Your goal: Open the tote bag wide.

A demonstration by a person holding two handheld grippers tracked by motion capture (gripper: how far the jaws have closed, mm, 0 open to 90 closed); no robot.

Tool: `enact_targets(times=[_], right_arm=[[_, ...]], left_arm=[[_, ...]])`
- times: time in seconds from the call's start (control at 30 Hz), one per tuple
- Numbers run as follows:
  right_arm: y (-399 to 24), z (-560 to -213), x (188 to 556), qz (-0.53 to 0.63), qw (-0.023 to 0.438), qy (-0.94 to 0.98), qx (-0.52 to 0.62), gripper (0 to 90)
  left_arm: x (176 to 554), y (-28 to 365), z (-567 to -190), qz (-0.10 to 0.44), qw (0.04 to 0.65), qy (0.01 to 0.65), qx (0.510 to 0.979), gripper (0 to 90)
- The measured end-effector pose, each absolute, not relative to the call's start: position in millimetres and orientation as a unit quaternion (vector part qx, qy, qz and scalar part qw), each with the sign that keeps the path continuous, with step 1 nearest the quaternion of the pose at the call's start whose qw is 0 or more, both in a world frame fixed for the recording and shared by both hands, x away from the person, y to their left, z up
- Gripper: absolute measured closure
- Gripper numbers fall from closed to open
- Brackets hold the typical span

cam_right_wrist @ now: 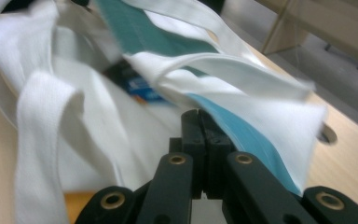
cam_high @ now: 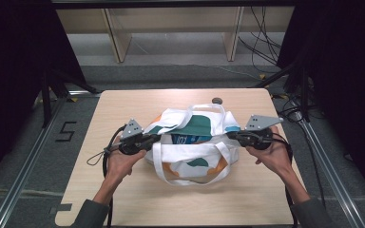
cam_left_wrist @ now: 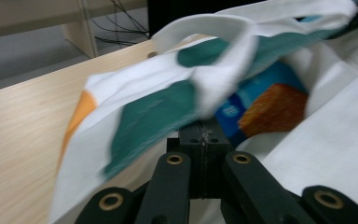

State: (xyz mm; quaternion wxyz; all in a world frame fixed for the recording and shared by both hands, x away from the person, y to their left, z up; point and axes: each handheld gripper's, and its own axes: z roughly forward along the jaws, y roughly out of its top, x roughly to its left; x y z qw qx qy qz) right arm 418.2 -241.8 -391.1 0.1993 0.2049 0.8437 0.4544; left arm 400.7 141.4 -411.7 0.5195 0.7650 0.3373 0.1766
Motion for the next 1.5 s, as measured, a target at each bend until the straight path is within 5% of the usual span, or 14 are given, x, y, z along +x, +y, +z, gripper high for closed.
enact_targets(times=[0.23,0.57,0.83,1.17,1.5], right_arm=[[-205,-387,436,0.424,0.18,0.871,0.171,90.0],[-226,-382,505,0.405,0.192,0.846,0.29,90.0],[-231,-403,535,0.38,0.195,0.839,0.337,90.0],[-228,-371,492,0.439,0.184,0.832,0.285,90.0],[-219,-350,460,0.436,0.221,0.837,0.245,90.0]], left_arm=[[395,102,-410,0.161,0.48,0.277,0.817,89.6],[377,81,-432,0.126,0.424,0.211,0.872,89.7],[372,76,-437,0.114,0.433,0.21,0.869,89.7],[388,101,-393,0.133,0.494,0.241,0.824,88.5],[442,104,-368,0.142,0.463,0.285,0.827,89.1]])
